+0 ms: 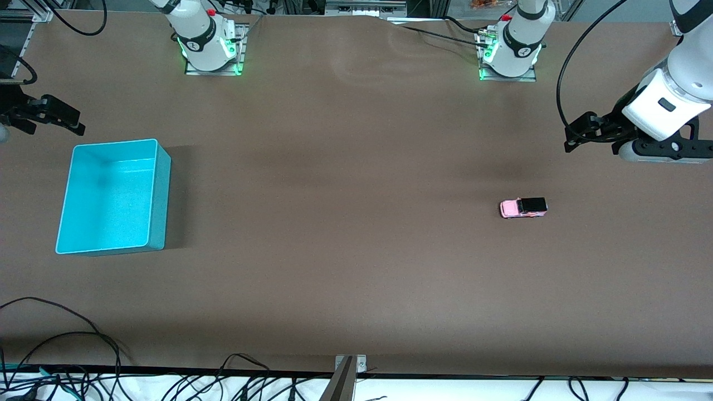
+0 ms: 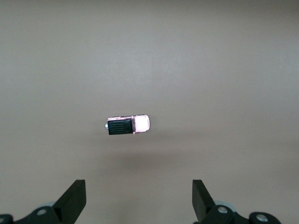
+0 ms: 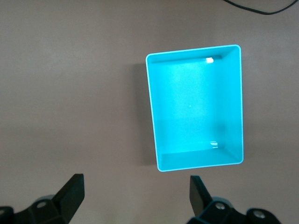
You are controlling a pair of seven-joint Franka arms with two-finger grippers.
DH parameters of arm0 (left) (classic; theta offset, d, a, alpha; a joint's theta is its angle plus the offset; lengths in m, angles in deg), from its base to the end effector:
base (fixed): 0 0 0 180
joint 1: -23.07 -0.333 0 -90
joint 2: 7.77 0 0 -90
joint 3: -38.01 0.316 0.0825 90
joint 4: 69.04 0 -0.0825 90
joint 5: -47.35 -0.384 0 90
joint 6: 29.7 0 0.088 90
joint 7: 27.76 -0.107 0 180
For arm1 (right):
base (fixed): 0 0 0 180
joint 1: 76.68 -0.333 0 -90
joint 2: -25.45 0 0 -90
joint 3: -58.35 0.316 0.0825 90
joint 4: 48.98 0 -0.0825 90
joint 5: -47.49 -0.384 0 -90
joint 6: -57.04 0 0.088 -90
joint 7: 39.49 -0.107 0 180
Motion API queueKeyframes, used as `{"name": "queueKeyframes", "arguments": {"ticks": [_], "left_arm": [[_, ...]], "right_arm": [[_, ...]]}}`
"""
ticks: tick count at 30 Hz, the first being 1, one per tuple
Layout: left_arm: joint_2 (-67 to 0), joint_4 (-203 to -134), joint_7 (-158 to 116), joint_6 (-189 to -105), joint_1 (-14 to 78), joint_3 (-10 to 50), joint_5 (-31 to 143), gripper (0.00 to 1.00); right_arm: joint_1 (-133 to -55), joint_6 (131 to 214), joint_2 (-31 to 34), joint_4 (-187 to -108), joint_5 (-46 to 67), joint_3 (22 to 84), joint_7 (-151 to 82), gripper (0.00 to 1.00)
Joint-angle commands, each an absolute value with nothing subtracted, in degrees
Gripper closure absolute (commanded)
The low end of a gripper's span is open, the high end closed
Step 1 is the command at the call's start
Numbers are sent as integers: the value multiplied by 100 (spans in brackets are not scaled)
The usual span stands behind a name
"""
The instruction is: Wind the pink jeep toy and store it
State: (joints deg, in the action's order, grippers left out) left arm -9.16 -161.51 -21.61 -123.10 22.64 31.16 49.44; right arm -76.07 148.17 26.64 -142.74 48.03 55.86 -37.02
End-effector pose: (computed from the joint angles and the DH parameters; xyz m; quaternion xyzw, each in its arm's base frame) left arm 0.5620 -0.0662 0.5958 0.9998 -0.0012 -0.0061 0.0191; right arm 0.5477 -0.0309 0.6067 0.9999 -0.0053 -0.0128 0.0036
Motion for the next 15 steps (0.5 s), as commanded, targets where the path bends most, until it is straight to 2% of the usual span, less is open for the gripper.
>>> {"name": "queueKeyframes", "arguments": {"ticks": [1,15], "left_arm": [[-980,-15852,-2196,-12145,2246,3080,4928,0],[-1006,-15720,-2196,-12119,2299,3089,4893,0]], "right_arm": [[-7598,14704,2668,-14170,4705,5597,-3703,0],[-7598,14704,2668,-14170,4705,5597,-3703,0]]}}
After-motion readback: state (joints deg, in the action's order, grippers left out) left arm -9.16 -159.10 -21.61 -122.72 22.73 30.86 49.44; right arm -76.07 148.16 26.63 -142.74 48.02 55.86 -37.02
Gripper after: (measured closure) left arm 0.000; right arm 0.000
